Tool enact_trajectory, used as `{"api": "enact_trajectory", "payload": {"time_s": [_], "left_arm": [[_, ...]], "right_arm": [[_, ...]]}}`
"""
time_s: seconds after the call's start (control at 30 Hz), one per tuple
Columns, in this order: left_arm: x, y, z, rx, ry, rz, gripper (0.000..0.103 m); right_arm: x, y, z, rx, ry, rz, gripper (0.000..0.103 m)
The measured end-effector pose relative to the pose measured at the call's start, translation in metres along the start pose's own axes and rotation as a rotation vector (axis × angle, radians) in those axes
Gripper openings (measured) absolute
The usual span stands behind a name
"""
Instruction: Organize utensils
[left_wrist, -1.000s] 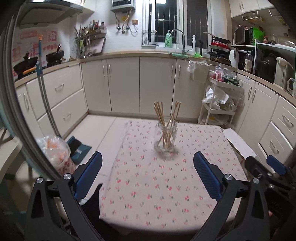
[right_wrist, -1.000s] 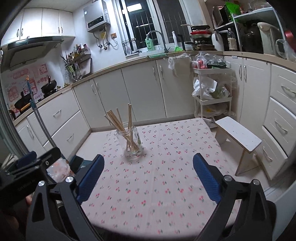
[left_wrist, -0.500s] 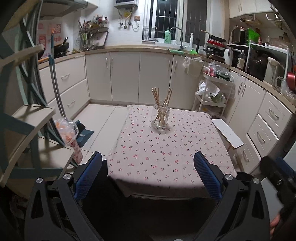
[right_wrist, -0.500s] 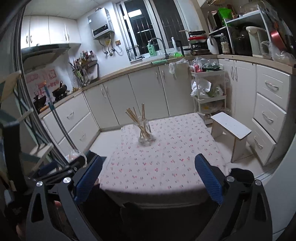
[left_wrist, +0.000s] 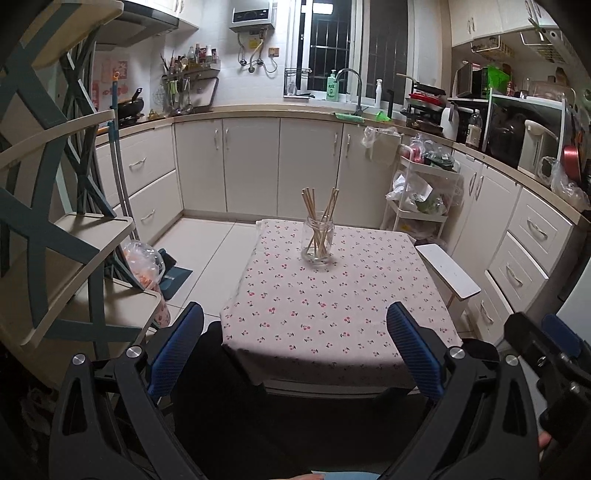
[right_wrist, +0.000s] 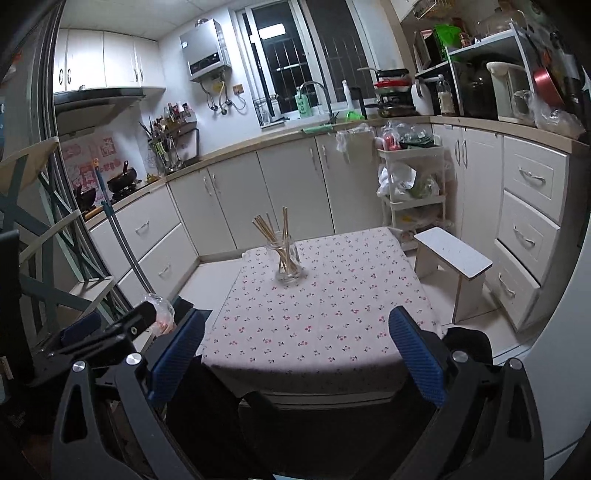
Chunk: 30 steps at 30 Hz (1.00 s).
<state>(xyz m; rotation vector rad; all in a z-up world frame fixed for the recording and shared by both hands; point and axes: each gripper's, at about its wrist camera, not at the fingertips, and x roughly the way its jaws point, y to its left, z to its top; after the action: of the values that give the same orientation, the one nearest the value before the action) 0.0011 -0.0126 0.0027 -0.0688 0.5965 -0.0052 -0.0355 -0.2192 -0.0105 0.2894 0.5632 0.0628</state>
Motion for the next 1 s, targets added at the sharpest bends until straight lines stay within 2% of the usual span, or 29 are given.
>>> {"api": "enact_trajectory", "payload": {"time_s": [0.5,1.0], "left_arm": [[-0.018,0.0,0.005,-0.008,-0.047,-0.013,0.095],[-0.02,-0.001,0.007,-0.007,-0.047,-0.015,0.095]], "right_arm": [[-0.023,0.0,0.007,-0.006,-0.063,0.008,0.096],[-0.023,0.001,0.007,-0.006,-0.063,0.008,0.096]]}}
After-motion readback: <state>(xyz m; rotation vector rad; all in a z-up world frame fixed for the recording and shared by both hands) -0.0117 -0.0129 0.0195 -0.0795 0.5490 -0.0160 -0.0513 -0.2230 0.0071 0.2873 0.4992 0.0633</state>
